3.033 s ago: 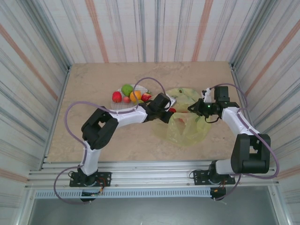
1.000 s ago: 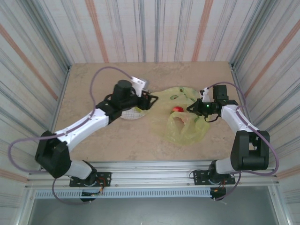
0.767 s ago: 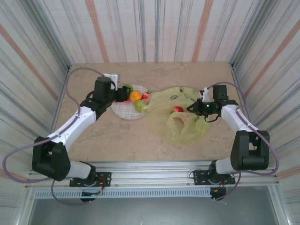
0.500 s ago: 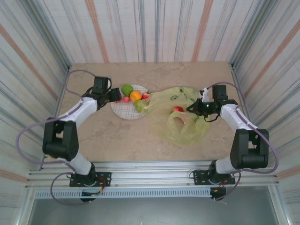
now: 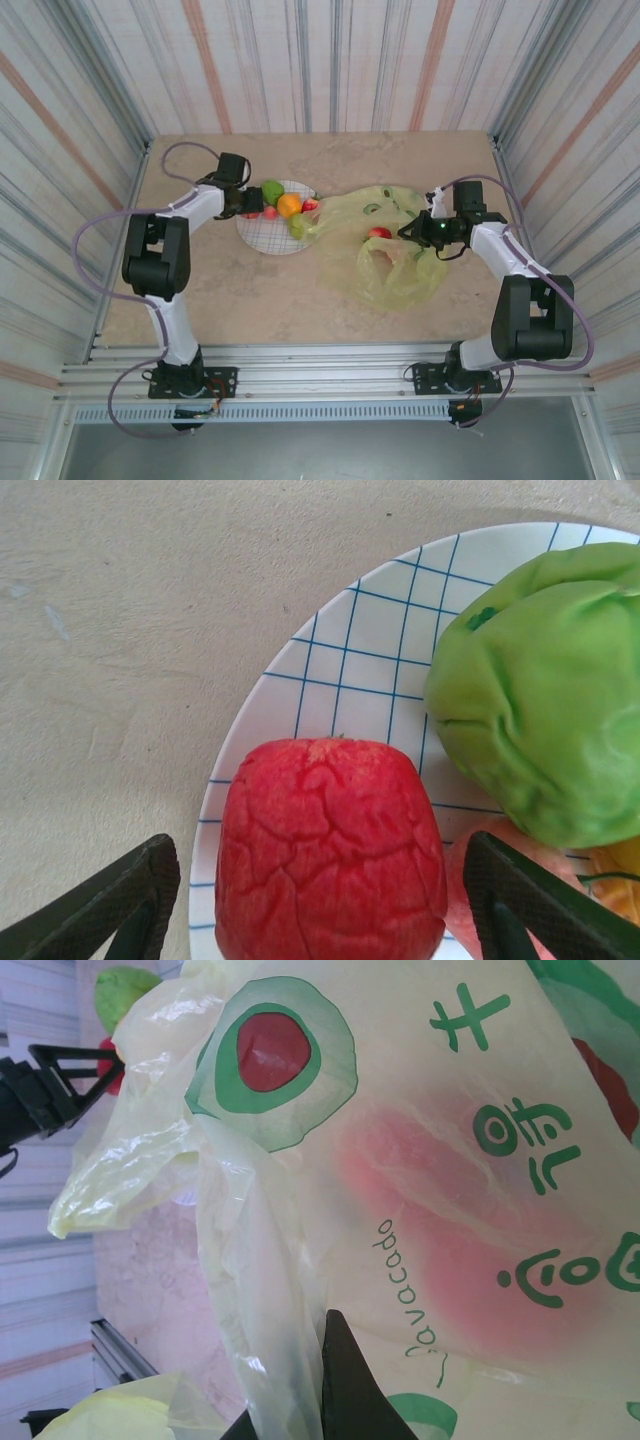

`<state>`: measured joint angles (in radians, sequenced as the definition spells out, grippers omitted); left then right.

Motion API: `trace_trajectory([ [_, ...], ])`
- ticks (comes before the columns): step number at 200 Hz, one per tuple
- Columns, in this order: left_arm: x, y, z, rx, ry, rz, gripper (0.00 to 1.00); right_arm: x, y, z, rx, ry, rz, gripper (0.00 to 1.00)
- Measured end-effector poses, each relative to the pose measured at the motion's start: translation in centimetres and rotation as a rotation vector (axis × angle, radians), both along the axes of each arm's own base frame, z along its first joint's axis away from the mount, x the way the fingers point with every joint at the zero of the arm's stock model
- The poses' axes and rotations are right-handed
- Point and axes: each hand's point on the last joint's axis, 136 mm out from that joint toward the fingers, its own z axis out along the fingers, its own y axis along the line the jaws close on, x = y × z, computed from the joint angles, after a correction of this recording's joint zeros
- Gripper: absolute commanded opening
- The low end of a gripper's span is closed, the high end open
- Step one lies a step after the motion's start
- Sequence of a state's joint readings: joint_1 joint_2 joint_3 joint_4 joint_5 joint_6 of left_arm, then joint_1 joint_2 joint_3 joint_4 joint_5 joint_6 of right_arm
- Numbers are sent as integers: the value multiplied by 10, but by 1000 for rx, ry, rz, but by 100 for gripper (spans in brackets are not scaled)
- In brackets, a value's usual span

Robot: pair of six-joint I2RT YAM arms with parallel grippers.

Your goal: Place the fruits into the plastic bag

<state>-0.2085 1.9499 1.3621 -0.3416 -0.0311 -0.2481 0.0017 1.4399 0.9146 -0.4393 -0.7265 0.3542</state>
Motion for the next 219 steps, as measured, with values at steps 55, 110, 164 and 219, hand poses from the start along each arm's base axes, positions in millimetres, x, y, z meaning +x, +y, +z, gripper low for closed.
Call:
trace_trajectory([
  [55, 2, -1, -10, 11, 25, -14, 68, 0, 0, 0, 0, 0, 0, 0],
  [110, 4, 5, -9, 8, 16, -6, 58, 1, 0, 2, 0, -3, 0, 0],
  [164, -40, 8, 29, -58, -66, 19, 56, 1, 0, 2, 0, 0, 0, 0],
  [219, -82, -71, 152, -271, -388, -211, 54, 1, 0, 2, 0, 1, 0, 0],
])
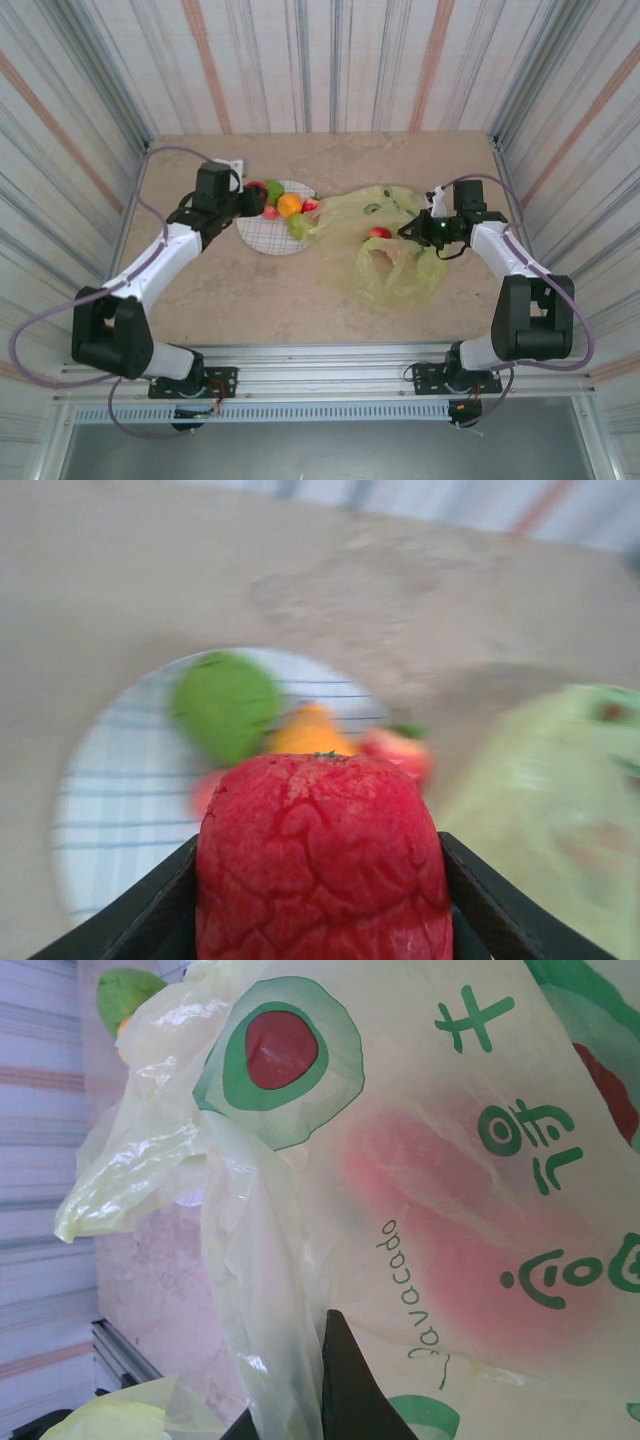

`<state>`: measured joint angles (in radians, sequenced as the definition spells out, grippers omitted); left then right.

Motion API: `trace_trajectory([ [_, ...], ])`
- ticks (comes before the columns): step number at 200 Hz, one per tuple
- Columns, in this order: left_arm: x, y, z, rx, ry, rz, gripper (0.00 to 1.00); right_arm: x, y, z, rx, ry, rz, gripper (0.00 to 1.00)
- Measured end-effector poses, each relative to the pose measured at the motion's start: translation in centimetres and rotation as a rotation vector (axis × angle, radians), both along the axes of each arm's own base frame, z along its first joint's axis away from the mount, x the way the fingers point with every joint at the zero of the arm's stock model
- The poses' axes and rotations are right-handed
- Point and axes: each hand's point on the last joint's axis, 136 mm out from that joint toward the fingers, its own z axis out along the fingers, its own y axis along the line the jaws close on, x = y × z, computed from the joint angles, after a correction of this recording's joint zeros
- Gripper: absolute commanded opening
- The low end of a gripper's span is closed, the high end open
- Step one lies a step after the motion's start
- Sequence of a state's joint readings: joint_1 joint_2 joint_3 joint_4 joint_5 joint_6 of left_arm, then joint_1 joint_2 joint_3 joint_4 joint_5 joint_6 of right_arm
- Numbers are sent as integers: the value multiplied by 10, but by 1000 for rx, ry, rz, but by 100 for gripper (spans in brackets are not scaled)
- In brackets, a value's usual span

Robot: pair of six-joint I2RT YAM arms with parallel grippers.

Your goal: Place the fruits into the plastic bag

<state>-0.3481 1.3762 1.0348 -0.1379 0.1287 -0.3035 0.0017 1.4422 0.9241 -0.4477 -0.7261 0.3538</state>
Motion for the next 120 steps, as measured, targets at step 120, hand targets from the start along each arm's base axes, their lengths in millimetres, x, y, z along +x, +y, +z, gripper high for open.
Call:
trace_trajectory([
  [120, -99, -202, -70, 195, 3, -692, 52, 0, 0, -3, -13, 7, -1, 0],
])
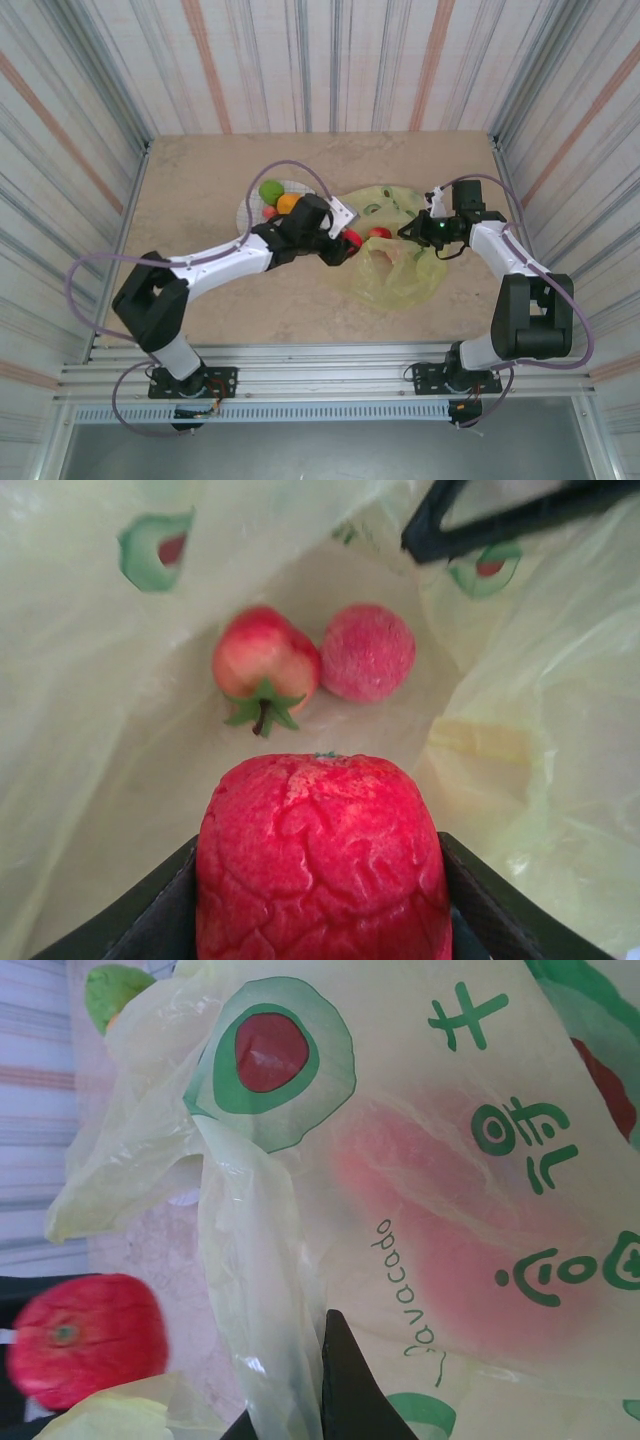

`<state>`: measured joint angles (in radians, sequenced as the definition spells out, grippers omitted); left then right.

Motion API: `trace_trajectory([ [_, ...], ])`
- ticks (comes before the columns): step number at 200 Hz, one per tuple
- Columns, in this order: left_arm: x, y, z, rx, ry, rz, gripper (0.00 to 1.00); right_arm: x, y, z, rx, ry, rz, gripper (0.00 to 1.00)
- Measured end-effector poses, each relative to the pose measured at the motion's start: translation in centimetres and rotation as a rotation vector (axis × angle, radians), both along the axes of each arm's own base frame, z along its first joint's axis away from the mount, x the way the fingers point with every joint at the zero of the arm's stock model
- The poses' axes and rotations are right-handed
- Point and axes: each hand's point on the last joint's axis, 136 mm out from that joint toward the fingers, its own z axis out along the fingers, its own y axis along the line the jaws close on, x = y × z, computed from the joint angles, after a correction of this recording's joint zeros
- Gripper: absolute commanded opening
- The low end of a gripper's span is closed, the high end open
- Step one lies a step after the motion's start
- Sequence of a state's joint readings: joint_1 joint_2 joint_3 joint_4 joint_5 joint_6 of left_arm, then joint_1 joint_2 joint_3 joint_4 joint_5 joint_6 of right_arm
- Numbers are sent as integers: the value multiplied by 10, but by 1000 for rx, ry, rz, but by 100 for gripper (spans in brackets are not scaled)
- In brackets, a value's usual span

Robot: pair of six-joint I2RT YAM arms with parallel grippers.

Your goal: Place the fruits into the plastic bag

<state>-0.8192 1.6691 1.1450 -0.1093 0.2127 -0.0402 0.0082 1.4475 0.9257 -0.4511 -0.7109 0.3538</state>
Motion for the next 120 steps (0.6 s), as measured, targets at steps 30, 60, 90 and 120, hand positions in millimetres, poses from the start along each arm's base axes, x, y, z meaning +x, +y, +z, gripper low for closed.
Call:
trace_trajectory([
  [30, 5, -4, -28, 52, 47, 2, 52, 0, 0, 0, 0, 0, 0, 0],
  [60, 5, -13, -49, 73, 95, -18, 52, 0, 0, 0, 3, -1, 1, 0],
  [90, 3, -33, -62, 57, 149, -56, 53, 1, 4, 4, 28, -11, 11, 0],
  [120, -9, -55, -68, 22, 203, -112, 53, 5, 9, 10, 72, -31, 8, 0],
])
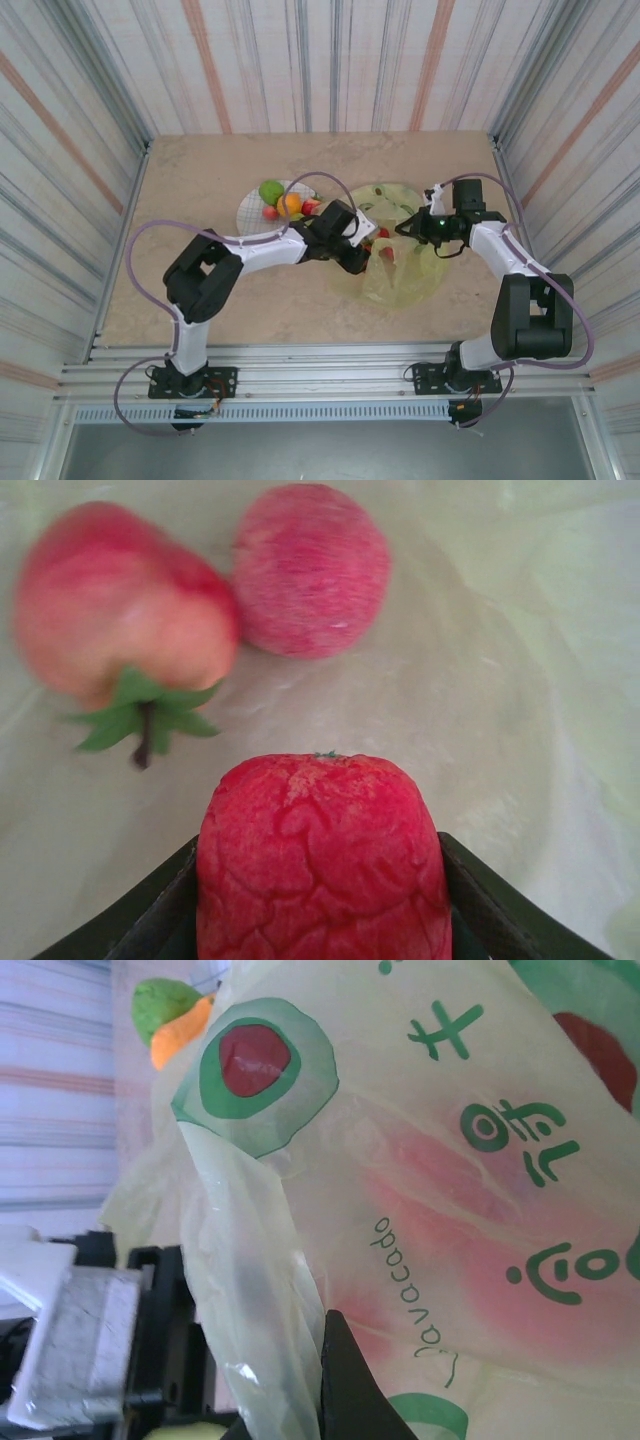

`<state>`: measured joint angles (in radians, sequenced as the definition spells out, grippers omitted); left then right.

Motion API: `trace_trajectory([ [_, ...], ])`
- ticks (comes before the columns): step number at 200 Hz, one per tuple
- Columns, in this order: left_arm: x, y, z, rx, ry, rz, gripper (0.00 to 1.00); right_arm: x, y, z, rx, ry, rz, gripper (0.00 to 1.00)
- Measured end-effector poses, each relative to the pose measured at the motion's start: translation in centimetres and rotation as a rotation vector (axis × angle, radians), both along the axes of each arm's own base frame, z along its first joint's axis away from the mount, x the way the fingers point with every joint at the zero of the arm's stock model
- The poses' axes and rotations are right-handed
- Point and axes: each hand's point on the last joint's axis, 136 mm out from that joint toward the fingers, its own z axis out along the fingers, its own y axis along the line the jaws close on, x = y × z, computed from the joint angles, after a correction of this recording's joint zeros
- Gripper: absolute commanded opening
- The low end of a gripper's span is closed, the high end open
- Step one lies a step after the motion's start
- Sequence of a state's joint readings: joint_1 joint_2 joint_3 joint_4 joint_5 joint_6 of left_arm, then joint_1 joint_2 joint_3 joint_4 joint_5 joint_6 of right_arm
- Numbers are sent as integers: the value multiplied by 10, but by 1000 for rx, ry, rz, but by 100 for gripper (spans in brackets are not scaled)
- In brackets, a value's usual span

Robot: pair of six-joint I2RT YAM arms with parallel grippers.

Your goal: Place the fruits into the plastic bag

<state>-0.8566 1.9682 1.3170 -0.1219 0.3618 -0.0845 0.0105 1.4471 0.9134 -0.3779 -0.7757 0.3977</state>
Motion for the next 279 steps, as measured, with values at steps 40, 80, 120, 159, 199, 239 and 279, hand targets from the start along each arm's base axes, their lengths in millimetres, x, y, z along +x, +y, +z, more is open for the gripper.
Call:
trace_trajectory([
  [40, -9, -21, 2, -57, 51, -48, 54, -7, 9, -9, 59, 36, -25, 0],
  [80, 2, -29, 9, -88, 39, -23, 56, -11, 10, 5, 86, 12, -46, 0],
  [120, 34, -28, 23, -127, -14, 99, 58, -16, 9, 9, 75, 11, -33, 0],
  [159, 74, -23, 36, -163, -72, 216, 61, -16, 9, 14, 66, 5, -18, 0],
  [199, 96, -34, 26, -172, -111, 283, 63, -15, 11, 17, 76, -9, -8, 0],
  [239, 105, -42, 7, -147, -120, 316, 68, -12, 12, 14, 86, -7, -1, 0],
  [279, 108, -47, 12, -161, -134, 320, 77, -11, 9, 15, 87, -8, -11, 0],
])
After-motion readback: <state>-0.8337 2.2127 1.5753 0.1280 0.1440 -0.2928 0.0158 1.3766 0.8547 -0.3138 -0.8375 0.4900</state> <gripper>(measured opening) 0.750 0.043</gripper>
